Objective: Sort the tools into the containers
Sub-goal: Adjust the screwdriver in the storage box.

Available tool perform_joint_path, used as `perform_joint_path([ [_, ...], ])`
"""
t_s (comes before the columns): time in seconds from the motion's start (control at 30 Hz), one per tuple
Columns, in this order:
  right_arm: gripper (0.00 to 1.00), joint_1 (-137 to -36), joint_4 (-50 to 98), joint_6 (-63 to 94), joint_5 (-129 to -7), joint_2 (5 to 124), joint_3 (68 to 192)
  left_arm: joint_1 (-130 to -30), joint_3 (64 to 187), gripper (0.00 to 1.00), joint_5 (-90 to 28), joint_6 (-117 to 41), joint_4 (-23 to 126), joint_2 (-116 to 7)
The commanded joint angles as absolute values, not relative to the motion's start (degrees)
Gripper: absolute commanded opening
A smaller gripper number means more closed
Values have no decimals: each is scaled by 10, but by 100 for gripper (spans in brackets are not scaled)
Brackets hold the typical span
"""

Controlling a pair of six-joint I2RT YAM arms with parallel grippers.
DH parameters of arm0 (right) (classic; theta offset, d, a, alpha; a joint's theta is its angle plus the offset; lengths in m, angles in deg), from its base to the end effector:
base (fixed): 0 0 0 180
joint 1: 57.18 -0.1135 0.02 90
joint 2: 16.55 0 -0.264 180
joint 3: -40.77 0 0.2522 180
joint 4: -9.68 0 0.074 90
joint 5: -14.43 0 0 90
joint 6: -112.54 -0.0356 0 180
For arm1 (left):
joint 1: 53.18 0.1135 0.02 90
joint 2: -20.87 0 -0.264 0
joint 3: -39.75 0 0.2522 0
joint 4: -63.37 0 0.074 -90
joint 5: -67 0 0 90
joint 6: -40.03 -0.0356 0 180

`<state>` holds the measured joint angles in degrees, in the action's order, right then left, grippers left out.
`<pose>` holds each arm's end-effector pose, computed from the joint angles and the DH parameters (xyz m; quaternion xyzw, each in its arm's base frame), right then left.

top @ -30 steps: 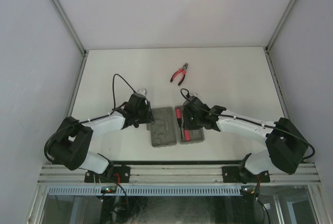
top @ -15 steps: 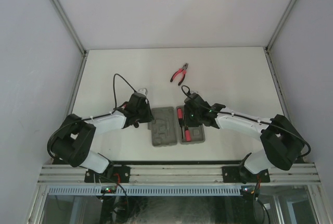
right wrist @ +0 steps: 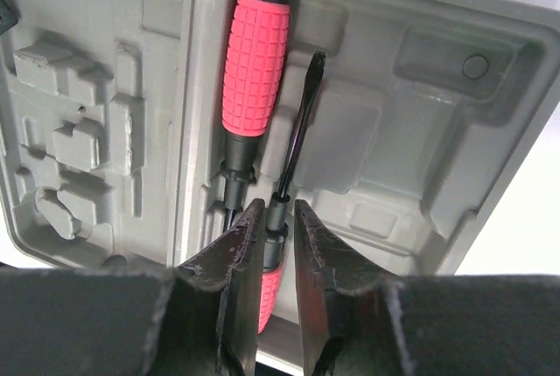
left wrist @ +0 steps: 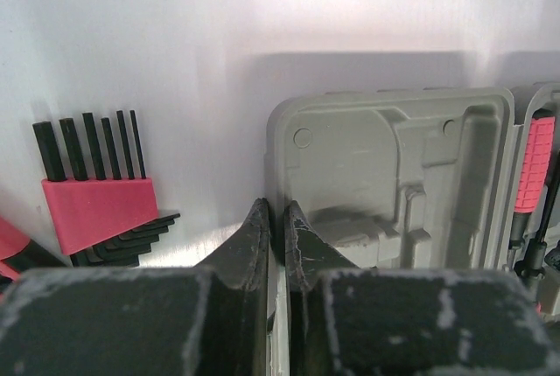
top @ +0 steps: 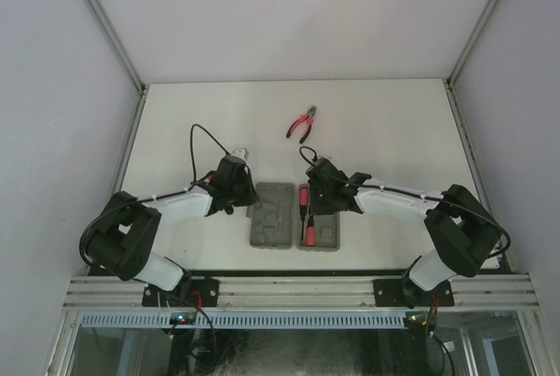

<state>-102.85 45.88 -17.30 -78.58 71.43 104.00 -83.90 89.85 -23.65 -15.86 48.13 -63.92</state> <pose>0.2060 0.2082 0.1760 -0.0426 0.9668 0.1515 0.2014 0.2353 -0.1403 0.1490 -0.0258 0.9391 -0.1881 0.2864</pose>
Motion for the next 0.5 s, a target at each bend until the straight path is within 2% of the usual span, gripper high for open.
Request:
perform_joint_path([
  [0.0,18,-1039,469,-176,-805,711,1064,-838,881,0,-230,-133,488,-629],
  [0.47,14,-1052,468,-178,-801,737,1065,-839,850,0,-183,-41,446,-574],
])
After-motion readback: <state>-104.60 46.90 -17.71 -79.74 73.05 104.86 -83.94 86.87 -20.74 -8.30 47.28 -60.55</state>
